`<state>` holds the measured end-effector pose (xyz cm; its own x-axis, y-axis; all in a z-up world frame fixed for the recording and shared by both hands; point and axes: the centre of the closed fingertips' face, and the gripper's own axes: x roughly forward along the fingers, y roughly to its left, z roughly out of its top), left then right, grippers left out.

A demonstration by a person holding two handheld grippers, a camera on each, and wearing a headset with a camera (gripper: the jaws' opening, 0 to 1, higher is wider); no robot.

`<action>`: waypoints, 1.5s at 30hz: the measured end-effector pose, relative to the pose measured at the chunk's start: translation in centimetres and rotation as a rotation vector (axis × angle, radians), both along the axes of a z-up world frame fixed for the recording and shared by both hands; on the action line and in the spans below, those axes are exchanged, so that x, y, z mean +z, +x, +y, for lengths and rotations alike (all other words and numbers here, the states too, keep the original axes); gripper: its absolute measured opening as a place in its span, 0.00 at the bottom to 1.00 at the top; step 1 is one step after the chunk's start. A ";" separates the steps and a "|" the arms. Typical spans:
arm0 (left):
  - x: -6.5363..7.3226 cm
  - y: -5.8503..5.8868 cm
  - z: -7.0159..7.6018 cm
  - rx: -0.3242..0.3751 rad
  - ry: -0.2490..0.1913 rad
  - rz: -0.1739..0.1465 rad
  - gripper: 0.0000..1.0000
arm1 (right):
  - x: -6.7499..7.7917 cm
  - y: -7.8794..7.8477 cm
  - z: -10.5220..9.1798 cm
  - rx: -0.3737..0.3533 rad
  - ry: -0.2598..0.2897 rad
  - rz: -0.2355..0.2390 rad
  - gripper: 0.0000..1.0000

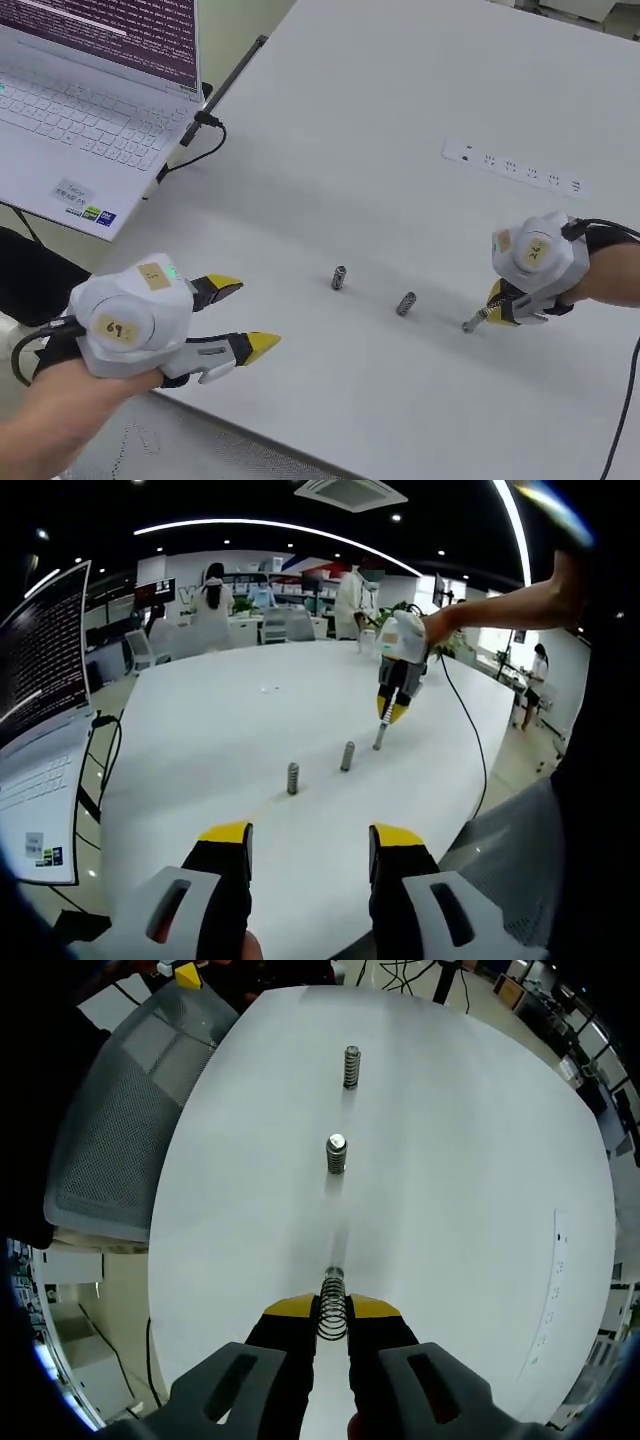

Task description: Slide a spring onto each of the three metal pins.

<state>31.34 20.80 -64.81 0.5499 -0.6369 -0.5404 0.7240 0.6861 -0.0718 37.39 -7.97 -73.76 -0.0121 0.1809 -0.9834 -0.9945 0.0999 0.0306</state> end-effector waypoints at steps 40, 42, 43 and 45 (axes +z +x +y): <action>0.3 0.1 0.8 0.012 -0.005 0.005 0.46 | -4.0 0.3 0.8 0.011 -0.059 0.028 0.09; 0.3 0.1 0.9 0.013 -0.005 0.006 0.46 | -4.2 0.3 0.7 0.010 -0.065 0.028 0.09; 0.3 0.1 0.9 0.014 -0.004 0.006 0.46 | -4.3 0.3 0.7 0.013 -0.068 0.026 0.09; 0.3 0.2 1.0 0.014 -0.003 0.007 0.45 | -4.5 0.4 0.7 0.012 -0.068 0.024 0.09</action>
<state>31.51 21.79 -64.55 0.5551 -0.6306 -0.5424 0.7137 0.6960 -0.0786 37.78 -7.26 -78.27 -0.0380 0.1136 -0.9928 -0.9947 0.0903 0.0484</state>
